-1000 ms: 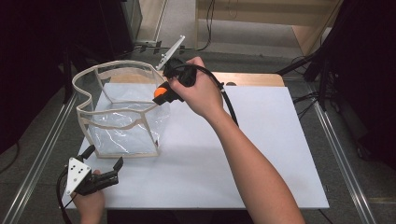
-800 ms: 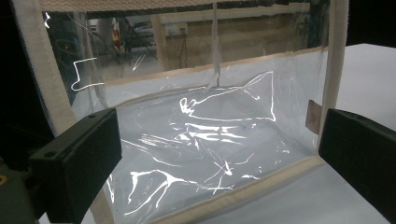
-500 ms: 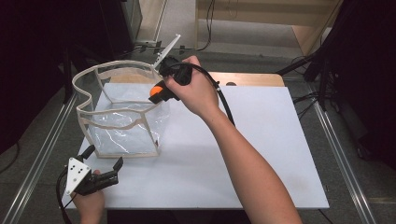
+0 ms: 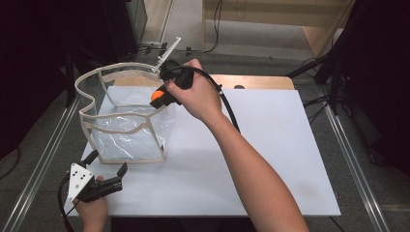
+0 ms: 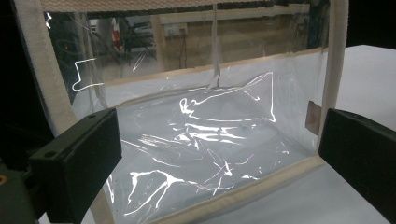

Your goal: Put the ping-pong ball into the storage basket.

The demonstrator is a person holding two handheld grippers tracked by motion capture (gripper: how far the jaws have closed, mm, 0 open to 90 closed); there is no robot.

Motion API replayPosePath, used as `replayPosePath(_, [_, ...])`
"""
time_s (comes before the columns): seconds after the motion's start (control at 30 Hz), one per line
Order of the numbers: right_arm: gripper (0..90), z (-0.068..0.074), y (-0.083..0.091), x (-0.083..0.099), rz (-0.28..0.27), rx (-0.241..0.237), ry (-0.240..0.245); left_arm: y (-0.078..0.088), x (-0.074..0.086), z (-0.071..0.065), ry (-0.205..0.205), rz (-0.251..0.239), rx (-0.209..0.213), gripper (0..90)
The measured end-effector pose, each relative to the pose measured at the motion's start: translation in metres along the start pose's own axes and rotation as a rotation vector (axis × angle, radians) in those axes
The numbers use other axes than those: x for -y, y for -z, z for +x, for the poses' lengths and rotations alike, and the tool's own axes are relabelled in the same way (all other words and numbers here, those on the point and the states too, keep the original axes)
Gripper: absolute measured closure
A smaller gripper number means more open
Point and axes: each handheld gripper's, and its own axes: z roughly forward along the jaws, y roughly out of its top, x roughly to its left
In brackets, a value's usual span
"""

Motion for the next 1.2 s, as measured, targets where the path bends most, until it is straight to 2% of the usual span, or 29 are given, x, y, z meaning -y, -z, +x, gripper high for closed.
replayPosePath(0.13, [46.7,0.000,-0.002,0.001,0.009,-0.004,-0.004,0.000,0.000,0.000,0.000,0.000,0.000,0.1])
replayPosePath(0.2, [42.7,0.000,-0.001,0.002,0.007,0.012,-0.001,0.000,0.000,0.000,0.000,0.000,0.000,0.1])
replayPosePath(0.3, [33.3,0.001,0.000,0.003,-0.008,0.007,0.004,0.000,0.000,0.000,-0.001,0.000,0.000,0.1])
replayPosePath(0.5, [14.5,0.007,0.003,0.006,0.008,0.031,0.001,0.000,0.000,0.000,-0.003,0.001,0.000,0.1])
replayPosePath(0.73, [6.5,0.007,0.009,0.015,-0.017,0.030,-0.012,0.000,0.000,0.000,-0.003,0.003,0.000,0.1])
replayPosePath(0.8, [0.0,0.008,0.010,0.018,-0.011,0.029,-0.018,0.000,0.000,0.000,-0.003,0.003,0.000,0.1])
replayPosePath(1.2, [0.0,0.008,0.019,0.039,-0.005,0.062,-0.035,0.000,0.000,0.000,-0.004,0.003,-0.001,0.1])
